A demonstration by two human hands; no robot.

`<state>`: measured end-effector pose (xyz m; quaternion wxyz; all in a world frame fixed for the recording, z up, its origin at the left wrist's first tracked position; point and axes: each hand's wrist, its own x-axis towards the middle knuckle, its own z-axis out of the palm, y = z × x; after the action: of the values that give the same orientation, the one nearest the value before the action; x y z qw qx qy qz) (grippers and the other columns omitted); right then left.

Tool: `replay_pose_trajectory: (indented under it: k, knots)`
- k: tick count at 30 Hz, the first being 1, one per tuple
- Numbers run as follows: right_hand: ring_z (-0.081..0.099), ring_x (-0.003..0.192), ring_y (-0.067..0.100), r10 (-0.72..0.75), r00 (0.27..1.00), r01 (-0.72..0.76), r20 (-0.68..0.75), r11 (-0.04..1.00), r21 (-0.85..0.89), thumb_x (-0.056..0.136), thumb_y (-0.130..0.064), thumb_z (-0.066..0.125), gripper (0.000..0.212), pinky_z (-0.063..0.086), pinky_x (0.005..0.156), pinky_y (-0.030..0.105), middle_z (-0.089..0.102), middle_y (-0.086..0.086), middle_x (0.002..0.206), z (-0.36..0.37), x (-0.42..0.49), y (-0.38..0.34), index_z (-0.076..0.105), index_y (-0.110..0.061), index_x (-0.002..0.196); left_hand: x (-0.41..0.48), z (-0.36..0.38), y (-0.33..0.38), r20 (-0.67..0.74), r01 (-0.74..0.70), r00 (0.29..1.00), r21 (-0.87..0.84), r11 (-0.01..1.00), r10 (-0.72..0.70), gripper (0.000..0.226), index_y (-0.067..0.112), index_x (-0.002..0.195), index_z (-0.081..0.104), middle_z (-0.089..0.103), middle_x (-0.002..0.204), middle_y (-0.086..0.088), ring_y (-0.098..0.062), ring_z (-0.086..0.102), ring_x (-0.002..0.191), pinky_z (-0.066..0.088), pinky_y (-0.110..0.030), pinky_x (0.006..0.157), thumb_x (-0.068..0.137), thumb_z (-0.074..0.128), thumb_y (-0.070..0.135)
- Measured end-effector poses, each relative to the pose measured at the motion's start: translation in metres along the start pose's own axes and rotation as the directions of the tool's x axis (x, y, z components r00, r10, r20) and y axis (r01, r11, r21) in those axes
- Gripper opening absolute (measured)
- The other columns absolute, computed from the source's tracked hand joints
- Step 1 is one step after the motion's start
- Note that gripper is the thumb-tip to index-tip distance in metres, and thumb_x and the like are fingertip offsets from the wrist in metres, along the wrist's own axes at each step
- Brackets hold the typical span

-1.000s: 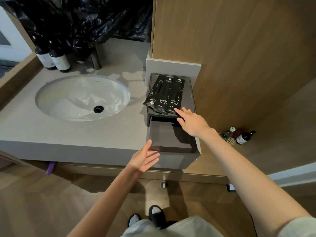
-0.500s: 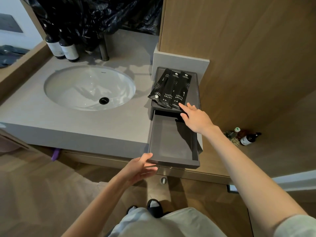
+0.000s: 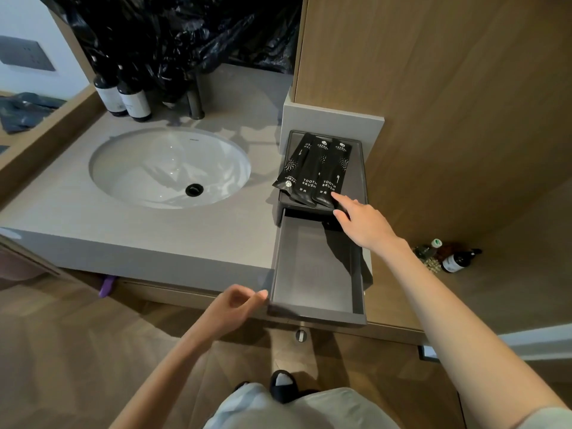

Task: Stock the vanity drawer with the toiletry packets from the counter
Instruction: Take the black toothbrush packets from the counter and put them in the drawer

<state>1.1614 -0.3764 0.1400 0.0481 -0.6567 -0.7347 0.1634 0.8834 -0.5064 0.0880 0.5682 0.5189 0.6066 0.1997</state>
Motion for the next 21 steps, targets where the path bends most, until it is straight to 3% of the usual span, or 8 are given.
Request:
replay_pose_trajectory:
  k: [2, 4, 6, 8, 10, 12, 17, 21]
  knots:
    - [0.064, 0.102, 0.027, 0.02, 0.999, -0.016, -0.048, 0.996, 0.088, 0.101, -0.032, 0.041, 0.051, 0.055, 0.075, 0.034, 0.065, 0.006, 0.117, -0.003, 0.001, -0.001, 0.026, -0.028, 0.15, 0.012, -0.014, 0.009, -0.122, -0.057, 0.991, -0.02, 0.998, 0.054, 0.014, 0.011, 0.087, 0.061, 0.063, 0.085, -0.004, -0.024, 0.064, 0.09, 0.048, -0.032, 0.088, 0.089, 0.06, 0.025]
    - [0.06, 0.112, 0.025, 0.054, 0.99, -0.029, -0.13, 0.981, 0.191, 0.099, -0.029, 0.045, 0.049, 0.053, 0.087, 0.036, 0.059, 0.006, 0.132, -0.006, 0.006, -0.004, 0.033, -0.026, 0.147, 0.03, -0.024, 0.031, -0.238, -0.096, 0.968, -0.041, 0.995, 0.083, 0.006, 0.012, 0.093, 0.059, 0.062, 0.086, -0.005, -0.028, 0.063, 0.09, 0.047, -0.029, 0.079, 0.091, 0.058, 0.018]
    - [0.048, 0.13, 0.023, 0.099, 0.978, -0.039, -0.185, 0.952, 0.303, 0.098, -0.025, 0.048, 0.046, 0.041, 0.105, 0.037, 0.049, 0.004, 0.144, -0.008, 0.013, -0.009, 0.04, -0.021, 0.144, 0.052, -0.029, 0.062, -0.282, -0.134, 0.952, -0.042, 0.99, 0.117, 0.015, 0.015, 0.106, 0.057, 0.062, 0.092, -0.005, -0.021, 0.062, 0.084, 0.046, -0.025, 0.07, 0.092, 0.057, 0.021]
    - [0.043, 0.134, 0.022, 0.134, 0.968, -0.045, -0.212, 0.925, 0.378, 0.097, -0.022, 0.05, 0.044, 0.035, 0.109, 0.035, 0.048, 0.005, 0.143, -0.01, 0.025, -0.015, 0.045, -0.015, 0.14, 0.078, -0.03, 0.095, -0.314, -0.197, 0.934, -0.05, 0.979, 0.172, 0.024, 0.017, 0.115, 0.056, 0.062, 0.094, 0.002, -0.017, 0.06, 0.084, 0.047, -0.027, 0.073, 0.091, 0.055, 0.021]
    - [0.042, 0.133, 0.022, 0.181, 0.959, -0.075, -0.217, 0.903, 0.424, 0.095, -0.022, 0.054, 0.044, 0.032, 0.11, 0.034, 0.049, 0.007, 0.142, -0.01, 0.04, -0.021, 0.047, -0.012, 0.137, 0.106, -0.03, 0.125, -0.359, -0.246, 0.907, -0.029, 0.969, 0.219, 0.031, 0.014, 0.12, 0.056, 0.061, 0.094, 0.004, -0.019, 0.06, 0.083, 0.047, -0.031, 0.077, 0.089, 0.055, 0.017]
    - [0.041, 0.133, 0.025, 0.24, 0.951, -0.128, -0.197, 0.881, 0.455, 0.093, -0.025, 0.057, 0.047, 0.031, 0.111, 0.036, 0.045, 0.009, 0.144, -0.008, 0.055, -0.026, 0.047, -0.014, 0.137, 0.133, -0.027, 0.145, -0.357, -0.257, 0.898, 0.047, 0.965, 0.257, 0.037, 0.011, 0.125, 0.053, 0.063, 0.107, -0.004, -0.022, 0.061, 0.09, 0.048, -0.033, 0.084, 0.088, 0.055, 0.016]
    - [0.028, 0.138, 0.037, 0.349, 0.924, -0.25, -0.154, 0.86, 0.446, 0.087, -0.031, 0.064, 0.059, 0.027, 0.111, 0.045, 0.028, 0.01, 0.154, -0.002, 0.08, -0.029, 0.04, -0.021, 0.14, 0.188, -0.023, 0.156, -0.346, -0.172, 0.896, 0.308, 0.936, 0.278, 0.047, 0.01, 0.13, 0.051, 0.06, 0.12, -0.017, -0.031, 0.056, 0.114, 0.044, -0.04, 0.099, 0.085, 0.061, 0.022]
    - [0.025, 0.139, 0.038, 0.367, 0.92, -0.28, -0.141, 0.864, 0.418, 0.083, -0.024, 0.069, 0.067, 0.027, 0.11, 0.045, 0.022, 0.01, 0.156, -0.002, 0.091, -0.024, 0.036, -0.025, 0.141, 0.206, -0.022, 0.151, -0.302, -0.143, 0.924, 0.296, 0.945, 0.235, 0.05, 0.009, 0.126, 0.054, 0.062, 0.116, -0.019, -0.029, 0.057, 0.113, 0.045, -0.039, 0.099, 0.08, 0.069, 0.023]
